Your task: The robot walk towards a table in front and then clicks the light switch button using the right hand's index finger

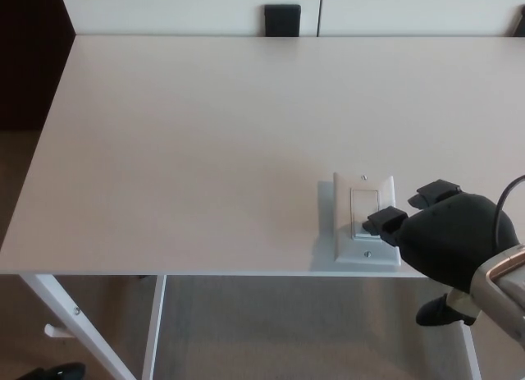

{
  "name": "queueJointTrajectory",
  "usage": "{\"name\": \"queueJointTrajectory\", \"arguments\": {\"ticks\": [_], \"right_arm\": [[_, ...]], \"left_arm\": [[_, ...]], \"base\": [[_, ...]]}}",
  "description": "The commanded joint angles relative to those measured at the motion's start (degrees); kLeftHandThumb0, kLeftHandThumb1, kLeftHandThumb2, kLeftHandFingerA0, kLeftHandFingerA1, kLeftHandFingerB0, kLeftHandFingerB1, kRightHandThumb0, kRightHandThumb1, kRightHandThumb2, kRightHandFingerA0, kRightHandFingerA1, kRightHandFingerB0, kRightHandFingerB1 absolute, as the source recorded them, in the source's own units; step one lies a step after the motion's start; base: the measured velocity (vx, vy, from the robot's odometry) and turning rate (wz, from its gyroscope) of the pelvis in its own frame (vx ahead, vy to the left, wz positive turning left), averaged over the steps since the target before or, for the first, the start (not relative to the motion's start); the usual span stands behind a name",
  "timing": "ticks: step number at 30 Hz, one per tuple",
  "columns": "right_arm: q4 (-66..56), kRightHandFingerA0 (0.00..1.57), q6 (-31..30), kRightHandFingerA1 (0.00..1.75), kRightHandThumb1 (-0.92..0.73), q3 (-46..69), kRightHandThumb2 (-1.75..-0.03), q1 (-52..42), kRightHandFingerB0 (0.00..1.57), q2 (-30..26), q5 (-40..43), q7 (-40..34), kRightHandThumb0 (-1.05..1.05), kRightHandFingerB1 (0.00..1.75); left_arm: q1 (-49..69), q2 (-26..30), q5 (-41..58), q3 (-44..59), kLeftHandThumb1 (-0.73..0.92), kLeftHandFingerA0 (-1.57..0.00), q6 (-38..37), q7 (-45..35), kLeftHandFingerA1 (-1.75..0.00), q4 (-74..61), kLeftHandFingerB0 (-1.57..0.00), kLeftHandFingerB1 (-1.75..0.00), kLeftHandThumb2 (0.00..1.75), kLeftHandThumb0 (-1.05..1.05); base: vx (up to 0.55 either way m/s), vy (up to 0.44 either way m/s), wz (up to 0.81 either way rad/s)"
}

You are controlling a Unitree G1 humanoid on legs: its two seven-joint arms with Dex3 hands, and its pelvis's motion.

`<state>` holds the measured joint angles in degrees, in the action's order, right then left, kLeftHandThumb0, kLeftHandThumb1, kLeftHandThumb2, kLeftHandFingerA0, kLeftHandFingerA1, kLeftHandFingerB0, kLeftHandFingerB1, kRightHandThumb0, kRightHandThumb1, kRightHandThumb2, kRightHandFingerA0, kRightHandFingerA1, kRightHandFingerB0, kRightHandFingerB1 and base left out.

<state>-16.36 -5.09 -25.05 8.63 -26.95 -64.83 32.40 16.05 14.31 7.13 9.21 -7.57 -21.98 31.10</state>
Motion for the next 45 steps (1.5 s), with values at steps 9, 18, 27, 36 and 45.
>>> {"name": "queueJointTrajectory", "arguments": {"ticks": [9, 18, 27, 36, 45], "right_arm": [[2.9, 0.11, 0.7, 0.40, -0.40, -1.5, -0.75, -1.6, 0.23, -0.8, -0.2, -1.4, -0.75, 0.38], [4.2, 0.12, 0.5, 0.40, -0.41, -1.5, -0.75, -1.1, 0.20, -1.1, -0.2, -1.4, -0.76, 0.38], [-11.8, 0.06, -0.2, 0.40, -0.42, 4.4, -0.79, -1.3, 0.16, -2.4, 3.7, 4.6, -0.76, 0.40], [-34.5, 0.05, -0.6, 0.55, -0.11, 18.7, -0.82, -14.8, 0.00, -1.9, 16.0, 5.6, -0.39, 0.50], [-35.4, 0.05, 5.6, 0.55, -0.18, 26.7, -0.83, -42.2, 0.00, 2.5, 26.0, -2.3, -0.39, 0.49]], "left_arm": [[-0.3, 1.3, 0.4, 0.3, 0.57, -0.41, 1.9, -0.5, -0.41, -1.1, -0.41, -0.38, 0.57, -0.35], [0.0, 1.3, 0.2, 0.2, 0.57, -0.43, 2.1, -0.2, -0.41, -1.3, -0.41, -0.38, 0.57, -0.37], [0.1, 1.1, 0.4, 0.2, 0.56, -0.42, 2.9, -0.2, -0.41, -2.1, -0.41, -0.38, 0.57, -0.34], [0.1, 1.5, 0.0, 0.1, 0.57, -0.43, 3.3, 0.0, -0.41, -1.8, -0.42, -0.38, 0.57, -0.35], [0.7, 2.0, -0.8, -0.2, 0.40, -0.35, 1.0, -0.4, -0.52, 0.4, -0.32, -0.49, 0.79, -0.42]], "base": [[0.00, 0.000, 0.00], [0.00, 0.000, 0.00], [0.00, 0.000, 0.00], [0.00, 0.000, 0.00], [0.00, 0.000, 0.00]]}}
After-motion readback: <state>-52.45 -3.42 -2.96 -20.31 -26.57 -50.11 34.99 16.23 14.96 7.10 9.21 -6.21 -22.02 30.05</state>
